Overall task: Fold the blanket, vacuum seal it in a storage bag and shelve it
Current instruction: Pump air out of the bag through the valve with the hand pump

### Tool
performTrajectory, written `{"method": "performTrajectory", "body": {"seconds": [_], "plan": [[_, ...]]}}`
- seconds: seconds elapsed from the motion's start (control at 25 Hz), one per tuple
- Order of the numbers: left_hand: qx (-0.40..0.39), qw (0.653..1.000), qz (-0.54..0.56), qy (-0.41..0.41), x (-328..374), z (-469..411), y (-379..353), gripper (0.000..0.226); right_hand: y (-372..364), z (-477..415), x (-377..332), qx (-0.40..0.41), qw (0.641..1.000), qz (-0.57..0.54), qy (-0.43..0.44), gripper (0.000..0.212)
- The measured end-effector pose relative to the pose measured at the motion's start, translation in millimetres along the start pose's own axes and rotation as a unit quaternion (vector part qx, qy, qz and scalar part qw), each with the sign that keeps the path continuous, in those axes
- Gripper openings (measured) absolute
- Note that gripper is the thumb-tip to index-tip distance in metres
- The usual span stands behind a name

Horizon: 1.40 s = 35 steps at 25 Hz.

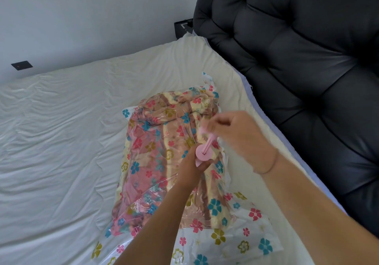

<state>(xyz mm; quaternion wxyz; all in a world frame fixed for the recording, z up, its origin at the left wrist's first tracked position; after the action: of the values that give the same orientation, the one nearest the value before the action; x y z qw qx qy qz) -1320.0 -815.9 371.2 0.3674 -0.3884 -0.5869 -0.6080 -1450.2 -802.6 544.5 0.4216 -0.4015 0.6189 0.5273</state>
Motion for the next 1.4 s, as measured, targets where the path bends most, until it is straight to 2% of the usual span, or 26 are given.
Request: {"method": "performTrajectory", "body": {"seconds": [0.08, 0.12, 0.2, 0.28, 0.36, 0.52, 0.6, 0.72, 0.76, 0.88, 0.96, 1.0, 1.12, 1.2, 1.24, 1.32, 1.4], "plan": [[-0.01, 1.0, -0.005, 0.002, 2, -2, 1, 0.041, 10, -8, -14, 0.022, 0.998, -0.057, 0.021, 0.024], [-0.014, 1.0, -0.009, 0.002, 3, 0, 0, 0.041, 6, -5, -2, 0.023, 0.999, -0.047, 0.004, 0.027], [-0.022, 1.0, -0.015, -0.008, 2, 3, -4, 0.036, -17, 10, 41, -0.006, 0.998, 0.035, -0.056, 0.03], [-0.027, 0.999, -0.008, -0.021, 0, 6, -9, 0.03, -34, 20, 69, -0.042, 0.99, 0.1, -0.095, 0.024], [-0.01, 1.0, 0.003, -0.012, 3, 5, -4, 0.031, -26, 11, 49, -0.029, 0.993, 0.086, -0.071, 0.024], [-0.009, 1.0, 0.001, 0.002, -1, -4, 1, 0.042, 5, -8, -20, 0.006, 0.999, -0.015, 0.042, 0.024], [-0.013, 1.0, -0.002, 0.002, -1, -1, 0, 0.042, -7, 0, 4, -0.006, 1.0, 0.013, 0.011, 0.026], [-0.022, 1.0, -0.01, -0.014, -2, 3, -6, 0.035, -36, 16, 62, -0.059, 0.987, 0.129, -0.075, 0.027], [-0.018, 1.0, -0.006, -0.016, -1, 4, -5, 0.034, -36, 15, 61, -0.062, 0.986, 0.128, -0.081, 0.029], [-0.003, 1.0, 0.008, 0.002, -2, -1, 1, 0.04, -9, 0, 8, -0.007, 0.998, 0.066, -0.008, 0.027], [-0.008, 1.0, 0.001, 0.011, -4, -4, 1, 0.041, 5, -3, -26, 0.003, 0.999, 0.014, 0.046, 0.023], [-0.009, 1.0, -0.002, 0.008, -5, -4, 1, 0.041, 5, -4, -24, 0.004, 0.999, 0.002, 0.044, 0.024], [-0.014, 1.0, -0.005, -0.004, -4, -1, -4, 0.037, -21, 4, 37, -0.025, 0.996, 0.068, -0.057, 0.036], [-0.021, 1.0, -0.016, -0.014, -4, 2, -8, 0.035, -36, 11, 68, -0.062, 0.985, 0.135, -0.093, 0.032], [-0.015, 1.0, -0.011, -0.016, -3, 3, -6, 0.036, -33, 9, 65, -0.068, 0.984, 0.14, -0.083, 0.031], [-0.004, 1.0, 0.007, -0.007, -2, -1, -2, 0.039, -16, -1, 28, -0.028, 0.993, 0.116, -0.022, 0.03], [-0.006, 1.0, 0.003, 0.003, -5, -5, -1, 0.041, 2, -2, -18, -0.014, 0.998, 0.05, 0.039, 0.025]]}}
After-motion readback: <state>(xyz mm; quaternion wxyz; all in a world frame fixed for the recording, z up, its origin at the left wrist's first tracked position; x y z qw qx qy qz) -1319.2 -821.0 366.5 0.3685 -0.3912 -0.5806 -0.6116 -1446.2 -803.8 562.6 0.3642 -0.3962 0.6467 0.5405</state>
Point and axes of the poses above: each hand's wrist, its own z-axis away from the middle knuckle, its own y-axis out of the back of the hand, x = y × z, the point moved 4 cm from there along -z, towards the middle knuckle, and after that the axes turned 9 degrees about x, right-handed, at the moved point
